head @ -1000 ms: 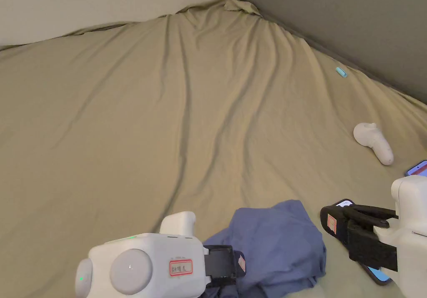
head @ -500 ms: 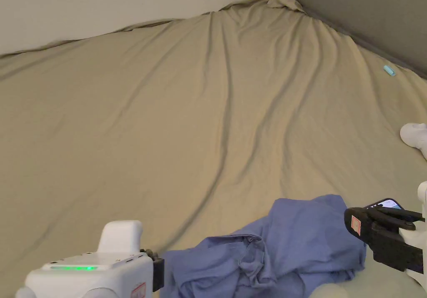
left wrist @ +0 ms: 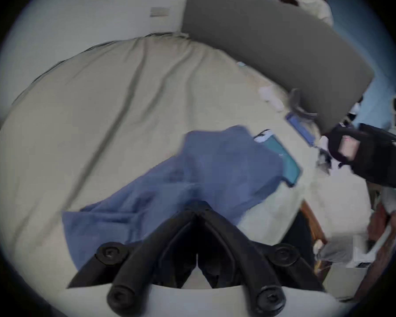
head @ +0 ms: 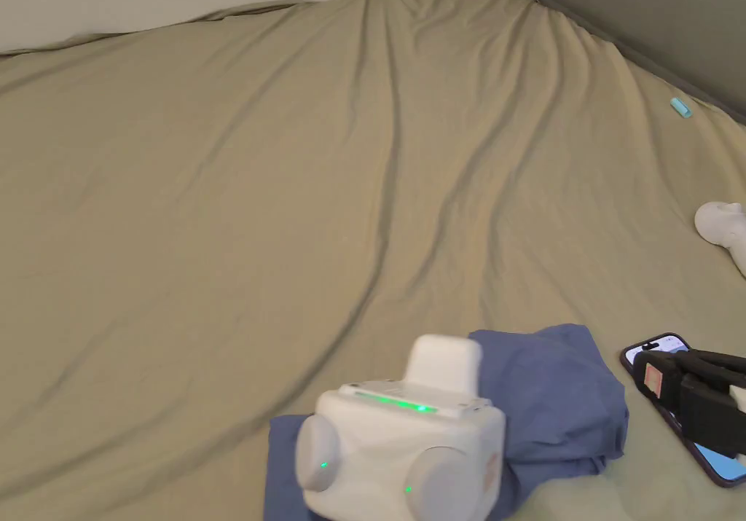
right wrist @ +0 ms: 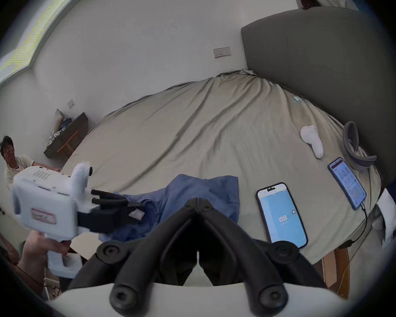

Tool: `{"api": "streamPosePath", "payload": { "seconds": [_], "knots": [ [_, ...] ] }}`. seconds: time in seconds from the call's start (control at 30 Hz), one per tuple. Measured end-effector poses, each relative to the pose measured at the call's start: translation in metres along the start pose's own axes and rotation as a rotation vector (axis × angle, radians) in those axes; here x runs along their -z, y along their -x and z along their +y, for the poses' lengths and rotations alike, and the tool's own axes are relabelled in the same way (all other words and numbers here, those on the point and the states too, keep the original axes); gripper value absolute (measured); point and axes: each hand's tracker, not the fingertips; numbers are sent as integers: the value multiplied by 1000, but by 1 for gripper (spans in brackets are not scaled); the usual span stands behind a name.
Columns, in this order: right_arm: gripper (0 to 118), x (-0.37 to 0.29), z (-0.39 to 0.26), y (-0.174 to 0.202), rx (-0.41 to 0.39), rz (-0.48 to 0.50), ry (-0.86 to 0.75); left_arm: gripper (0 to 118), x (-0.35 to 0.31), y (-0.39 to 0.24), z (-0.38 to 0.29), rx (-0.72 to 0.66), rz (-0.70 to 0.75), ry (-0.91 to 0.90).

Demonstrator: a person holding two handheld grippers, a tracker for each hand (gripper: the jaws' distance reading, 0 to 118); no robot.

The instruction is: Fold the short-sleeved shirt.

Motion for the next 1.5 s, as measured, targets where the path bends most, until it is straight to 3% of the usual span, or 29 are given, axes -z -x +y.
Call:
{"api": "streamPosePath", "payload": {
  "seconds": [0.17,0.3,0.33,0.37,0.4,0.43,0.5,0.57,0.6,0.77,0.87,0.9,0.93,0.97,1.0,1.03,1.07,1.17,1.3,1.4,1.5],
  "knots": [
    [2,-16,10,5,-19,-14,-47,0,-45,1,8,43,-17,-55],
    [2,-20,10,11,-42,-1,-53,0,-134,49,-17,-7,143,-194],
    [2,-20,9,13,-46,3,-52,10,-152,65,-25,-43,167,-218],
    [2,-20,8,16,-49,11,-48,52,-165,80,-36,-84,220,-229],
    [2,-18,8,19,-51,20,-41,103,-177,99,-49,-125,281,-241],
    [2,-17,7,22,-53,23,-37,104,-178,118,-62,-144,329,-187],
    [2,-15,5,26,-52,44,-32,104,-168,157,-86,-228,244,-180],
    [2,-12,5,30,-48,77,-26,104,-139,197,-101,-498,-20,-69],
    [2,-11,5,32,-52,85,-22,104,-125,208,-109,-562,-98,-61],
    [2,-5,7,38,-64,101,-7,104,-55,234,-122,-569,-203,18],
    [2,0,6,36,-64,98,7,105,-19,232,-125,-559,-184,83],
    [2,1,6,36,-62,97,11,105,-24,229,-121,-537,-227,7],
    [2,3,6,35,-58,93,13,100,-31,225,-116,-526,-275,-74],
    [2,5,6,33,-52,91,17,79,-28,222,-115,-543,-395,-100],
    [2,7,5,32,-46,89,23,23,-20,218,-112,-590,-463,-60],
    [2,8,5,33,-45,86,28,7,-9,215,-112,-574,-421,-49],
    [2,10,4,33,-45,82,34,7,-3,212,-113,-542,-310,-36],
    [2,9,2,30,-46,68,48,7,-8,221,-120,-624,-391,-62],
    [2,9,1,30,-46,58,63,7,-41,243,-133,-649,-273,-131],
    [2,9,3,34,-47,61,60,7,-69,266,-152,-766,-343,-192],
    [2,10,6,42,-51,76,51,7,-110,284,-171,-819,-224,-224]
  ]
}}
